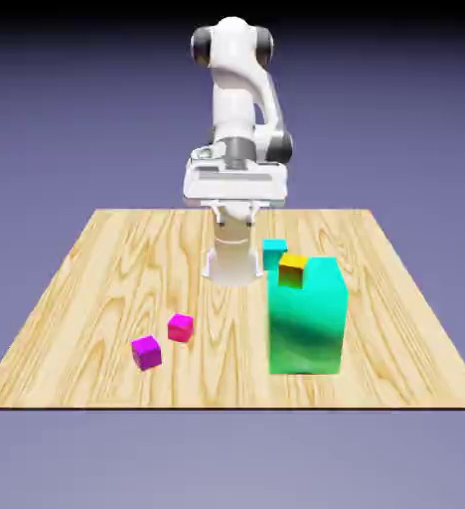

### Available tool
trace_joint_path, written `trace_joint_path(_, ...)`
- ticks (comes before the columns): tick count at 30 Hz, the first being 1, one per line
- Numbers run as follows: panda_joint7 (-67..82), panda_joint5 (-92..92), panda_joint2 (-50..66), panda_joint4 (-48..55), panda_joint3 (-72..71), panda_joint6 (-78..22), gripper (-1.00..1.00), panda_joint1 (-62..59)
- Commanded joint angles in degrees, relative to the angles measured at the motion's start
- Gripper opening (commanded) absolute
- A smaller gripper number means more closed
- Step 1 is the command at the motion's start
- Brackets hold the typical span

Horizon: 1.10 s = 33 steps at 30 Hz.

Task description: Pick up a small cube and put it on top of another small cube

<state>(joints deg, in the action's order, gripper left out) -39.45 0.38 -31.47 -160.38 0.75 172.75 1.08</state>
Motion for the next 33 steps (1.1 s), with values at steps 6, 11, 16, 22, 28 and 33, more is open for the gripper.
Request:
trace_joint_path(6, 14.95, 1.89, 5.92, 3.11, 3.73, -6.25, 0.0, 1.95)
trace_joint_path(11, 27.41, 3.47, 10.86, 5.7, 6.83, -11.46, 0.0, 3.58)
trace_joint_path(16, 39.87, 5.05, 15.8, 8.3, 9.94, -16.67, 0.0, 5.21)
trace_joint_path(22, 54.82, 6.95, 21.72, 11.41, 13.66, -22.92, 0.0, 7.17)
trace_joint_path(28, 69.77, 8.84, 27.64, 14.52, 17.39, -29.17, 0.0, 9.12)
trace_joint_path(33, 82.23, 10.42, 32.58, 17.11, 20.49, -34.38, 0.0, 10.75)
